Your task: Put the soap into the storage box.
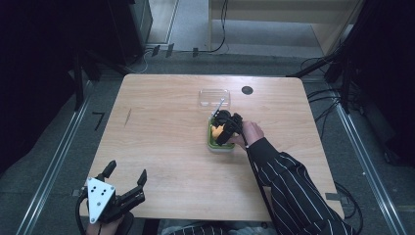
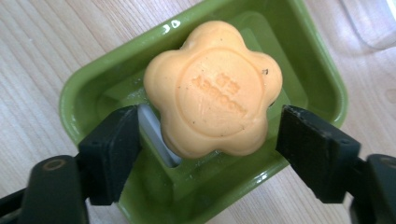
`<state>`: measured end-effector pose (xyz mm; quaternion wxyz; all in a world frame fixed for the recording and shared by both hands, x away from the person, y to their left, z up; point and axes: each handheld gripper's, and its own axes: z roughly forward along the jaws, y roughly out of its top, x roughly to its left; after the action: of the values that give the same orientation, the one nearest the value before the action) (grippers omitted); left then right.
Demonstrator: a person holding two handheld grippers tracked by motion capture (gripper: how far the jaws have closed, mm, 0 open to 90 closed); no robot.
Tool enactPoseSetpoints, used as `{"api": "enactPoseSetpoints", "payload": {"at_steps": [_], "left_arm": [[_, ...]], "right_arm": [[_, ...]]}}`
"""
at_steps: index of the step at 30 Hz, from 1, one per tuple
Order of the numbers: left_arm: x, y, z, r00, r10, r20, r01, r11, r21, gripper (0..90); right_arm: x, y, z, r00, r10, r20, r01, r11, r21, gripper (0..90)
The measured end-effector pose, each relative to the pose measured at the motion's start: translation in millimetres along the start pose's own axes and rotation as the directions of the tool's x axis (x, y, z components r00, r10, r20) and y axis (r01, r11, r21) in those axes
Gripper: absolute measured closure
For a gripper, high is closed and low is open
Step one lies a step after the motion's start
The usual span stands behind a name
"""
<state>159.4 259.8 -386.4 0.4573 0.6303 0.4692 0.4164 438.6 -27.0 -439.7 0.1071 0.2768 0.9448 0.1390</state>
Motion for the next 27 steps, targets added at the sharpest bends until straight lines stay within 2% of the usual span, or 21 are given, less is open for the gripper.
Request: {"api": "enactPoseSetpoints", "payload": {"at_steps": [6,10,12,18,27], "left_arm": [[-0.7,0.7,1.6,1.0000,0.005,0.006,-0.005,1.0000,0.002,13.7],[-1.0,0.8,3.1,0.9999,0.000,0.012,0.000,1.0000,0.000,13.7],[-0.9,0.9,3.9,0.9999,0.001,0.016,-0.001,1.0000,-0.002,13.6],[-2.2,1.5,5.8,0.9997,0.004,0.023,-0.004,1.0000,-0.001,13.7],[-2.9,1.8,7.1,0.9997,0.005,0.025,-0.005,1.0000,-0.001,13.7]], "right_arm": [[4.2,-0.9,-11.2,1.0000,0.003,0.001,-0.003,1.000,0.006,13.7],[5.1,-6.3,-18.6,0.9997,0.012,-0.021,-0.012,1.000,0.014,9.8],[5.6,-10.0,-23.9,0.9997,0.020,-0.014,-0.020,1.000,0.007,8.8],[5.1,-23.8,-35.9,0.9990,0.039,-0.021,-0.039,0.999,-0.008,5.0],[5.1,-51.1,-46.0,0.9984,0.057,-0.004,-0.057,0.998,0.026,3.8]]}}
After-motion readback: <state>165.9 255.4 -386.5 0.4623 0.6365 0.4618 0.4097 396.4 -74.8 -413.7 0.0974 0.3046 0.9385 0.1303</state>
